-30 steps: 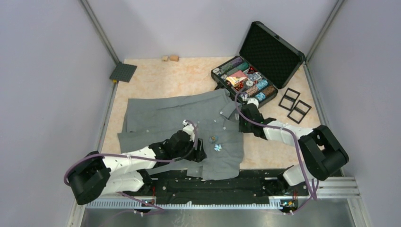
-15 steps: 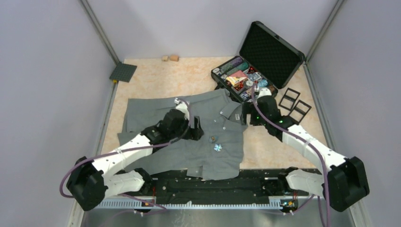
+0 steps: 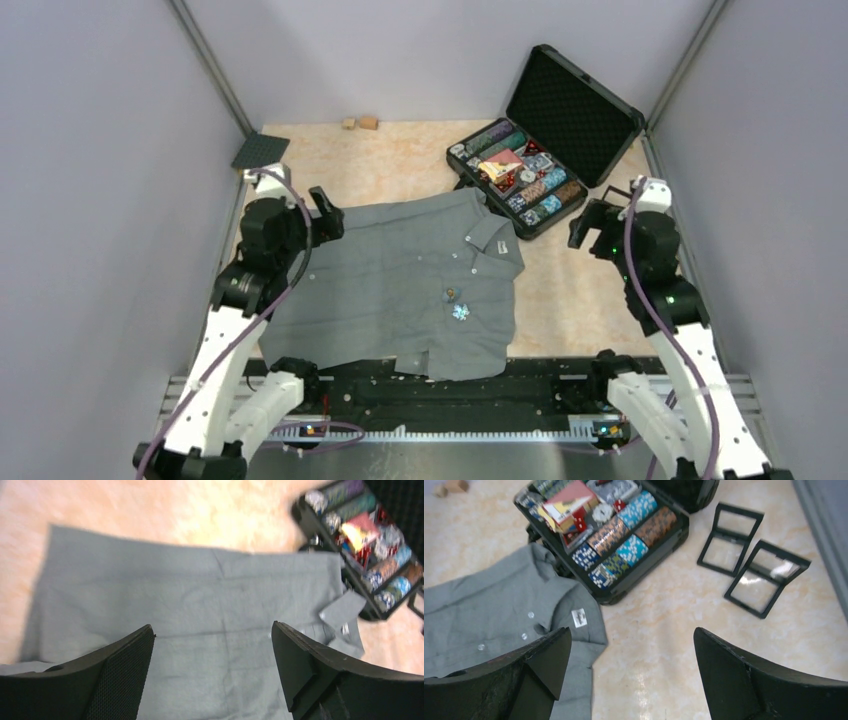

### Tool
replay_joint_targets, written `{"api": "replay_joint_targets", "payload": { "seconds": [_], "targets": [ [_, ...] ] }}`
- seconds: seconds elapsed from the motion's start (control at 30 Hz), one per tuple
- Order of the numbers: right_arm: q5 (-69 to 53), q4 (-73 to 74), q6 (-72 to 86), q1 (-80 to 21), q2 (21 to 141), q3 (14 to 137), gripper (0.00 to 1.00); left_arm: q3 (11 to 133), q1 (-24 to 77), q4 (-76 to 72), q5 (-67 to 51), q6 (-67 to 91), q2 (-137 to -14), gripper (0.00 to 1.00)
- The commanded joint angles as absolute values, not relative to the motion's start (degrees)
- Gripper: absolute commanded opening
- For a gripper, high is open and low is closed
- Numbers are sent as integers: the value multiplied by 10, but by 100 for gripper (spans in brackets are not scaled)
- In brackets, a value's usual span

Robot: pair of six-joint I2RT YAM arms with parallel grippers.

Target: Pin the brooch onto the clothing

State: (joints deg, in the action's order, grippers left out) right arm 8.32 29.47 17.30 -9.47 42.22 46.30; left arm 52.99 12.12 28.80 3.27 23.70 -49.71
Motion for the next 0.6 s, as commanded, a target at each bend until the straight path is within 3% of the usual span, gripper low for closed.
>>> {"api": "replay_joint_targets", "payload": {
  "seconds": [0.0, 0.3, 0.57],
  "targets": [
    [103, 232, 133, -92, 333, 464, 95, 552, 119, 262, 137, 145, -417, 91],
    [153, 98, 117, -93, 210, 350, 95, 453, 119, 176, 161, 89, -282, 94],
    [163, 111, 115, -93, 219, 357, 94, 448, 119, 182, 174, 86, -274, 94]
  ]
}}
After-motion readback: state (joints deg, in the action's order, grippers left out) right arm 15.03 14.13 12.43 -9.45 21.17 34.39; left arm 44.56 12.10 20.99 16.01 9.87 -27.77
